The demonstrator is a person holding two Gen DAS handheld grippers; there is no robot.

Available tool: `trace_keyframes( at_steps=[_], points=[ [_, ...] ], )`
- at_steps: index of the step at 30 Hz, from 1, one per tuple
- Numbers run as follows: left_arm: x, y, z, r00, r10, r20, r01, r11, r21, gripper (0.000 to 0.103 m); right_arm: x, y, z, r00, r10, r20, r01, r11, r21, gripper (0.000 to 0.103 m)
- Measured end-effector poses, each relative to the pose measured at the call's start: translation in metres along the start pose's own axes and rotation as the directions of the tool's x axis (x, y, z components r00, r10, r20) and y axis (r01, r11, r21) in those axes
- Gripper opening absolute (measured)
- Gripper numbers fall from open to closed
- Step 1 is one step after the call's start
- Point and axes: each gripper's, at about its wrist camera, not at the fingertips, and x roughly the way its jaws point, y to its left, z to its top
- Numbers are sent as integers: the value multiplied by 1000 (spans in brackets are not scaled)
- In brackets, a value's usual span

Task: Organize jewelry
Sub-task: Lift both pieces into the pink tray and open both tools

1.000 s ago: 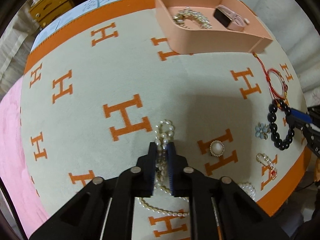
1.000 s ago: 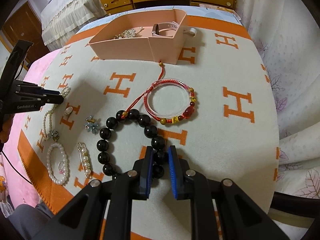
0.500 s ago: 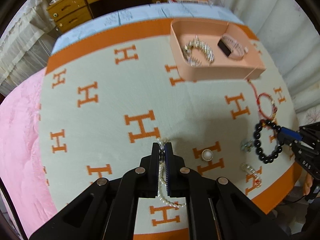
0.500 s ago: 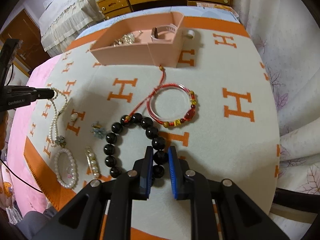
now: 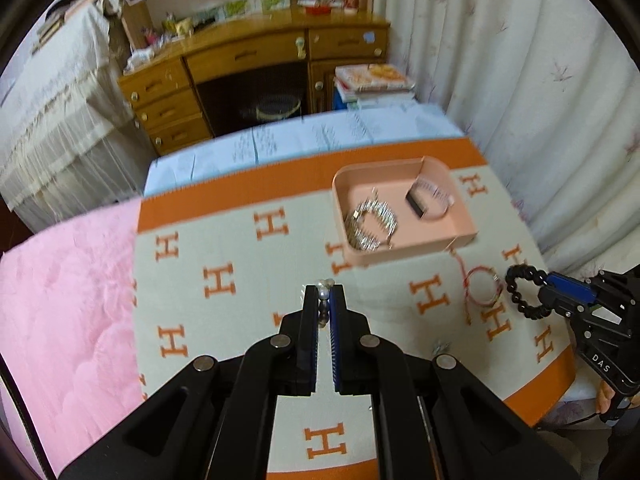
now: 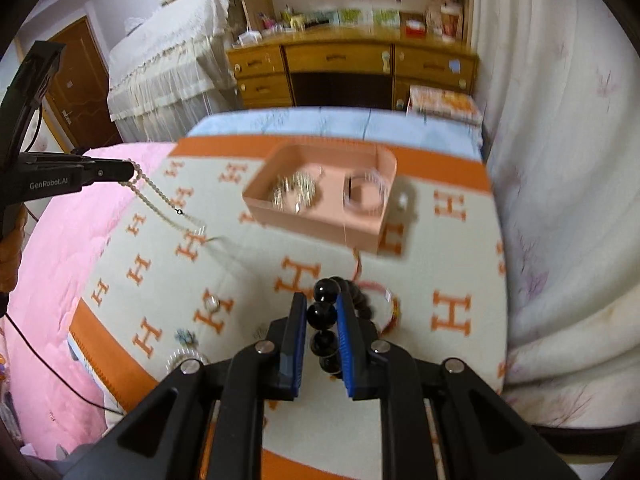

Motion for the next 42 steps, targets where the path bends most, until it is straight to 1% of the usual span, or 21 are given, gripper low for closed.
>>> trace_keyframes(
  at_steps=[6, 10, 13, 17, 19, 22, 27, 30, 33, 35, 37, 40, 42],
  points=[
    [-25, -18, 28, 997, 6, 83, -8, 1000, 27, 3, -16, 6, 33, 997, -16, 69, 16, 1000, 6, 15],
    [-30, -26, 46, 993, -1, 118, -3, 1000, 31, 3, -17, 9, 55, 995, -28, 99, 27, 1000, 12, 15],
    [-27, -34, 59, 990, -17, 137, 13, 999, 29, 3, -13, 10, 69, 992, -40, 116, 38, 999, 19, 15],
    [-13, -46, 75, 988, -29, 152, 24, 999, 36, 3, -2, 4, 90, 991, -48, 125, 41, 998, 54, 15],
    [-2, -50, 83, 987, -41, 154, 36, 999, 32, 3, 8, -3, 101, 992, -37, 120, 27, 996, 84, 15],
    [18, -53, 93, 987, -55, 149, 52, 998, 22, 3, 23, -9, 110, 993, -30, 115, 17, 994, 111, 15],
    [63, -54, 104, 993, -82, 89, 83, 996, -15, 3, 57, -22, 117, 997, 3, 80, -16, 986, 163, 15],
    [88, -56, 105, 996, -79, 52, 80, 997, -22, 3, 79, -30, 117, 998, 32, 48, -41, 981, 188, 15],
    [104, -58, 105, 996, -81, 27, 81, 997, -18, 3, 96, -38, 114, 996, 84, 25, -87, 972, 218, 15],
    [109, -59, 104, 996, -85, 23, 85, 996, -14, 3, 99, -41, 113, 993, 117, 34, -122, 964, 237, 15],
    [111, -60, 104, 995, -95, 23, 95, 995, -12, 3, 96, -41, 113, 990, 129, 48, -137, 961, 240, 15],
    [114, -60, 105, 995, -96, 23, 96, 995, -3, 3, 88, -35, 116, 984, 162, 76, -175, 959, 222, 15],
    [116, -61, 105, 995, -98, 19, 98, 995, -3, 3, 86, -30, 118, 983, 166, 82, -179, 963, 203, 15]
  ],
)
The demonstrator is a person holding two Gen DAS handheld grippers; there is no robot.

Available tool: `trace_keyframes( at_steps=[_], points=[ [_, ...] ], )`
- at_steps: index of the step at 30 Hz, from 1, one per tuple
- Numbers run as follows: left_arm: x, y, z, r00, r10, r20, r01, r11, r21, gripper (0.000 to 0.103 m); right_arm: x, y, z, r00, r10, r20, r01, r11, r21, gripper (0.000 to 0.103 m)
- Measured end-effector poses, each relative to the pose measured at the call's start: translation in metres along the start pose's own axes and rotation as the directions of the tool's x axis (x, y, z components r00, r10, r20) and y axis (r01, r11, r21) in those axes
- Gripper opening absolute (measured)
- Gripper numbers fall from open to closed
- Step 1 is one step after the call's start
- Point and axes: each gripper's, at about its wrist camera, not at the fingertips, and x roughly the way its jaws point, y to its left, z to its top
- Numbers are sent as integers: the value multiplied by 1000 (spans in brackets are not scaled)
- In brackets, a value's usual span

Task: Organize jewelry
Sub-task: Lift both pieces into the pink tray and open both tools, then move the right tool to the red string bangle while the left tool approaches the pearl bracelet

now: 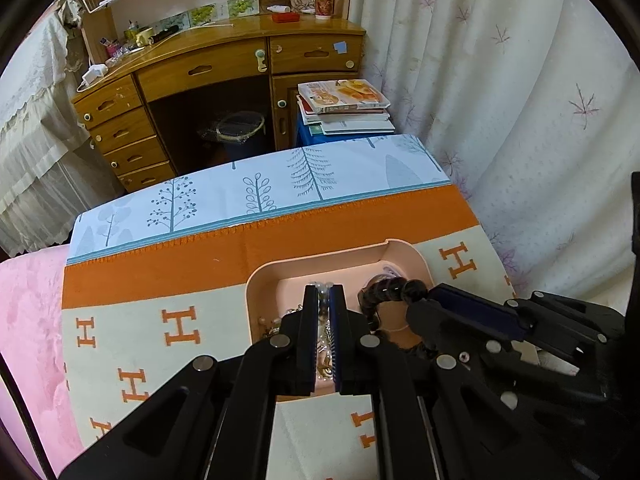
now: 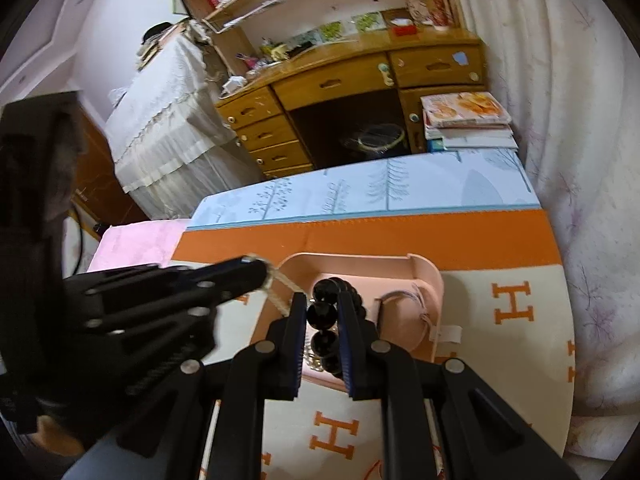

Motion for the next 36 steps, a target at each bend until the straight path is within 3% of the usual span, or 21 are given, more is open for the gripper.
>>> trace_keyframes(
  at_steps=[5, 8, 13, 15, 36],
  points=[
    [7, 1, -4, 1000, 3, -20, -3, 1000, 0, 3, 11, 1, -2, 999, -38, -19, 38, 999, -15, 16],
    [11, -2, -10, 999, 16, -36, -15, 1000, 20, 11, 21, -7, -4, 997, -68, -43, 68, 998, -2, 16],
    [11, -3, -20, 998, 56, -39, -54, 998, 45, 53, 34, -21, -10, 988, -101, -115, 105, 994, 23, 16],
    [7, 0, -23, 998, 61, -29, -59, 997, 44, 62, 31, -24, -13, 988, -109, -113, 112, 993, 28, 16],
    [-32, 14, -74, 996, 78, -36, -76, 995, 63, 67, -29, -28, -66, 986, -128, -107, 125, 992, -34, 17]
  ],
)
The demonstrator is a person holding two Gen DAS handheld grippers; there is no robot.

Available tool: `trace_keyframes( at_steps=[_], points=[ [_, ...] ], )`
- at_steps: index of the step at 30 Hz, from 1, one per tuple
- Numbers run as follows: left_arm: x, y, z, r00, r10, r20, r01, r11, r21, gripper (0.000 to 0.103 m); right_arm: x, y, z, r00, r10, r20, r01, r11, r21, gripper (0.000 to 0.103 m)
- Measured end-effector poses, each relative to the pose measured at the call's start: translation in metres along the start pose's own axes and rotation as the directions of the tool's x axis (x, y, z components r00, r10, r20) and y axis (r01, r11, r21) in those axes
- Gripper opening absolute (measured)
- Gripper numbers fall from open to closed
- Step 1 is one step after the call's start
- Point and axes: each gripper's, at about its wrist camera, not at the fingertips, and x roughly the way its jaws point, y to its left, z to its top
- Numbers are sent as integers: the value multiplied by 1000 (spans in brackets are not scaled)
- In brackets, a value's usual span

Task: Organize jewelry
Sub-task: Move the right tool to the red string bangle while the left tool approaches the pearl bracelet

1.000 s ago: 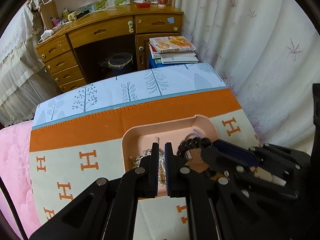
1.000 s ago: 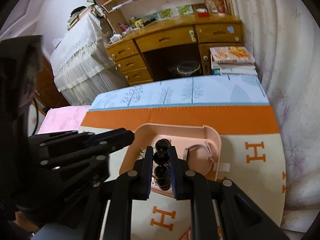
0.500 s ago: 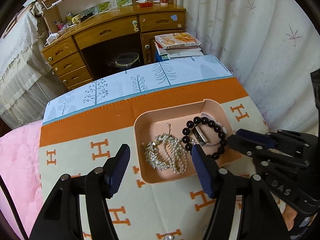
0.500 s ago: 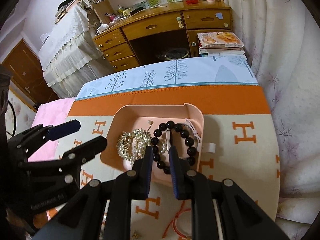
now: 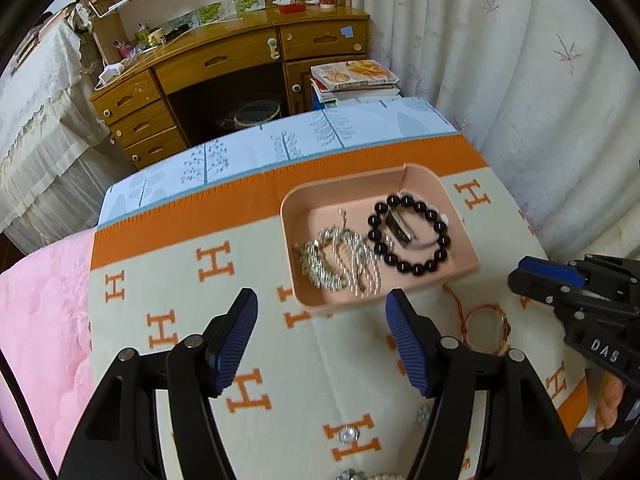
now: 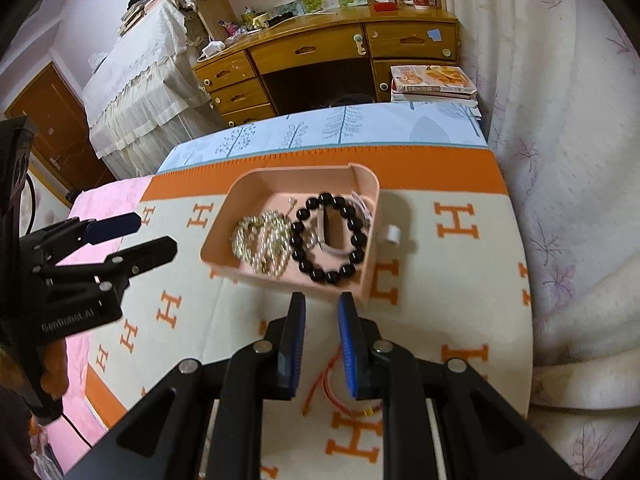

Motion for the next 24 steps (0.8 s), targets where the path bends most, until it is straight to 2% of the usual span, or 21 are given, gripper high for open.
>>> trace_keyframes(
  at_steps=[4, 11, 15, 20, 24],
  points=[
    [-3, 3, -24, 999, -21, -31, 21, 1000, 10, 67, -6, -4, -17, 1000, 1, -12, -1, 1000, -12, 17],
    [3, 8, -78, 990, -47, -131, 52, 998, 40, 68, -11, -11, -43, 999, 5, -44, -7, 999, -40, 17],
    [3, 7, -110, 980, -92, -174, 101, 994, 40, 68, -8, -10, -52, 998, 12, -69, -16, 998, -59, 17],
    [8, 1, -149, 968, -114, -223, 130, 990, 59, 68, 4, -11, -62, 993, 21, -113, -29, 997, -71, 17],
    [15, -4, -173, 950, -140, -278, 157, 987, 39, 68, 14, -13, -66, 990, 16, -143, -27, 997, -78, 17]
  ],
)
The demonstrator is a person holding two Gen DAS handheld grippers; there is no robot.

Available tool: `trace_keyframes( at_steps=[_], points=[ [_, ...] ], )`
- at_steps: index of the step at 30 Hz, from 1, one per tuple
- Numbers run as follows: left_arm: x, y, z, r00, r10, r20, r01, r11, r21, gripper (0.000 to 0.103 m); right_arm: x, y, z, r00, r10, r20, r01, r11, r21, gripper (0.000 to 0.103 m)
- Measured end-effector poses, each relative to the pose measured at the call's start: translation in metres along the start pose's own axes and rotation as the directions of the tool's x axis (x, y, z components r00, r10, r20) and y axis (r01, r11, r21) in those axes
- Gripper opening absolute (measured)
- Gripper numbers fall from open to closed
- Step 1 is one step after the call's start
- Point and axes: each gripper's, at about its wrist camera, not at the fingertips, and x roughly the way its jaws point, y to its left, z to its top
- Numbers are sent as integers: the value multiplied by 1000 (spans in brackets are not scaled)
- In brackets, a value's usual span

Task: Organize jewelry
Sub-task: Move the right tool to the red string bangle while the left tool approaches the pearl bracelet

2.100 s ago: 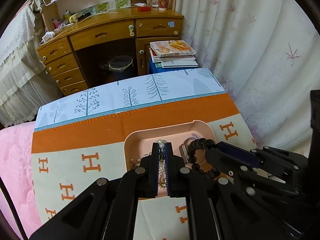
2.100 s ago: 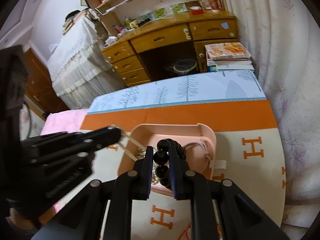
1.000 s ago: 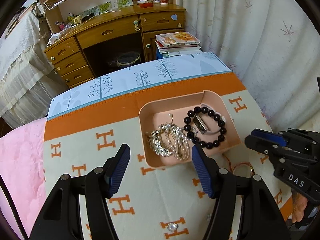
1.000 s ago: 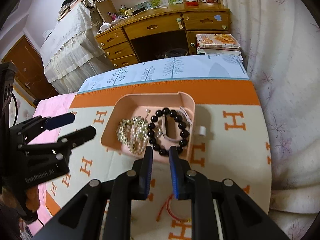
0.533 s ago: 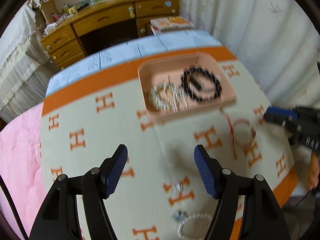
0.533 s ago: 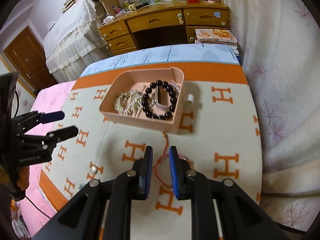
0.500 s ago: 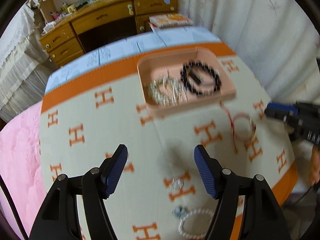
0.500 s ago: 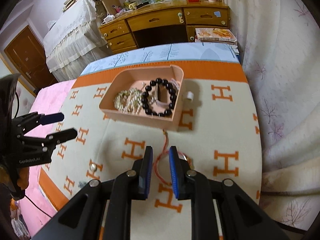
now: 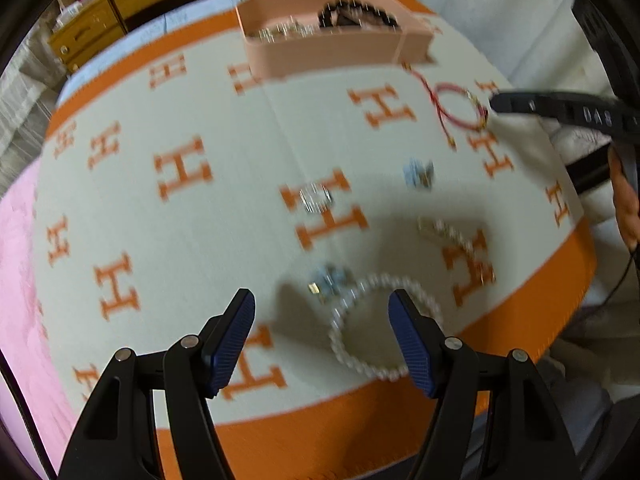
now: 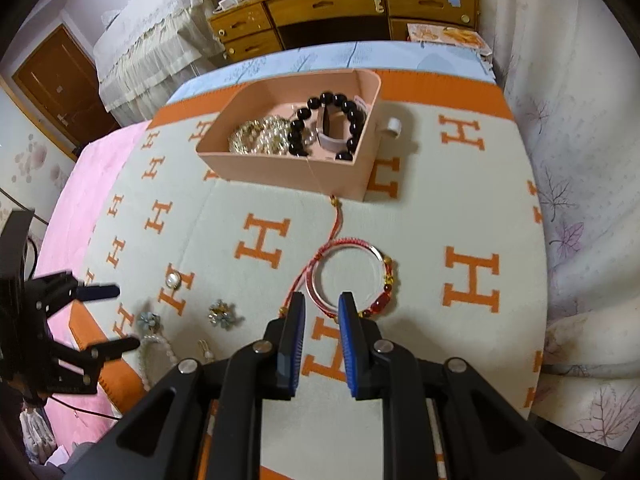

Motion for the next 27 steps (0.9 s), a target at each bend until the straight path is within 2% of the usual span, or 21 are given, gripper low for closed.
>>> trace_keyframes(
  at_steps=[4, 13, 23, 27],
  points=[
    [12, -4, -11, 999, -21, -35, 21, 1000, -16, 68, 8, -4, 2, 1000, -3, -24, 3, 1000, 0, 17],
    [24, -10, -6, 999, 9, -47, -9, 1000, -14, 68, 30, 3, 18, 994, 18, -108, -19, 1000, -4, 17],
    [29, -32, 1, 997, 49, -58, -46, 998, 39, 68, 52, 13, 22, 981, -39, -188, 25, 997, -72, 17],
    [30, -41, 4, 997, 58, -59, -55, 996, 65, 67, 55, 18, 22, 980, -62, -187, 42, 994, -104, 17]
  ],
)
